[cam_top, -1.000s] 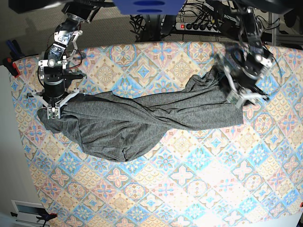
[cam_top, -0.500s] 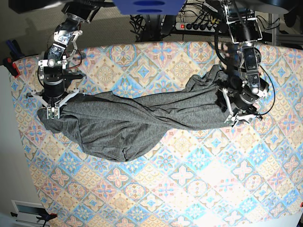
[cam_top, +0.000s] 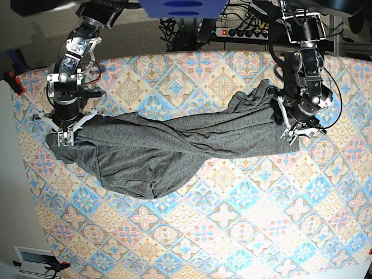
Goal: Layout the t-shirt on the table in an organized manner, then fold the t-shirt properly
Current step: 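Pull the shirt end with the left gripper away from the right gripper, then hold the shirt with both grippers, stretching it lengthwise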
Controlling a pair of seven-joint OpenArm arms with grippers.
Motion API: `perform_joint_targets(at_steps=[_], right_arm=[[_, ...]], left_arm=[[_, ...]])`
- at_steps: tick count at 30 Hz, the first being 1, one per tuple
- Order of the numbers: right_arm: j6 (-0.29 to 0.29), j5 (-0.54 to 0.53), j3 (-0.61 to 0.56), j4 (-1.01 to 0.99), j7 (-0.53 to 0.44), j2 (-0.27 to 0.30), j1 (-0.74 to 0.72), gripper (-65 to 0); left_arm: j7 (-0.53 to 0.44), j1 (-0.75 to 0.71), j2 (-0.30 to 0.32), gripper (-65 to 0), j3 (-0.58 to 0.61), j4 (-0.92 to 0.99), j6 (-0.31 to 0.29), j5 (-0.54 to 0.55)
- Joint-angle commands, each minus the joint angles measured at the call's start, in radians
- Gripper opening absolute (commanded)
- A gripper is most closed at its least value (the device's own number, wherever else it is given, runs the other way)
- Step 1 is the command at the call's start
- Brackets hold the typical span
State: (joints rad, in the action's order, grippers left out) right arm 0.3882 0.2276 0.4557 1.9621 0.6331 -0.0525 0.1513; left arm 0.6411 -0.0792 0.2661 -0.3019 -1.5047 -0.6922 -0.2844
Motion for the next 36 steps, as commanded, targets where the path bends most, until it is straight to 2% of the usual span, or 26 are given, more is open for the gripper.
perform_joint_targets(at_steps=[1,5,7,9,13,14,25,29,34,36], right_arm=[[-0.007,-0.004,0.002,0.020,-0.025,0.007,-0.011,-65.0],[-0.007,-0.004,0.002,0.020,-0.025,0.007,-0.012,-65.0],[-0.007,-0.003,0.002,0.020,-0.025,0.007,-0.011,-65.0],[-0.007,-0.003,0.002,0.020,-0.025,0.007,-0.011,-65.0],[-0.007,-0.003,0.002,0.020,-0.025,0.007,-0.011,-65.0],[-0.007,-0.003,0.002,0.020,-0.025,0.007,-0.011,-65.0],[-0.007,-0.003,0.002,0.020,-0.025,0.007,-0.011,-65.0],[-0.007,-0.003,0.002,0.020,-0.025,0.007,-0.011,-65.0],[-0.007,-0.003,0.002,0.020,-0.025,0.007,-0.011,-65.0],[-0.007,-0.003,0.002,0.020,-0.025,0.007,-0.011,-65.0]], left_arm=[[0.029,0.002,0.006,-31.6,-0.001,0.054,-0.006,-0.022],[-0.037,0.057,0.006,-31.8,-0.003,0.283,-0.006,-0.020],[-0.071,0.072,0.009,-34.7,-0.004,0.379,-0.006,-0.020],[-0.076,0.080,0.008,-41.7,-0.009,0.382,-0.006,-0.020],[-0.050,0.089,0.006,-60.1,-0.010,0.362,-0.006,-0.020],[-0.037,0.089,0.003,-61.1,-0.010,0.336,-0.006,-0.020],[0.201,0.086,0.000,-60.2,-0.010,-0.103,-0.006,-0.013],[0.243,0.111,0.005,-60.2,-0.010,-0.167,-0.006,-0.013],[0.362,0.143,0.003,-60.0,-0.009,-0.282,-0.006,-0.013],[0.363,0.143,0.002,-60.2,-0.001,-0.244,-0.006,-0.019]])
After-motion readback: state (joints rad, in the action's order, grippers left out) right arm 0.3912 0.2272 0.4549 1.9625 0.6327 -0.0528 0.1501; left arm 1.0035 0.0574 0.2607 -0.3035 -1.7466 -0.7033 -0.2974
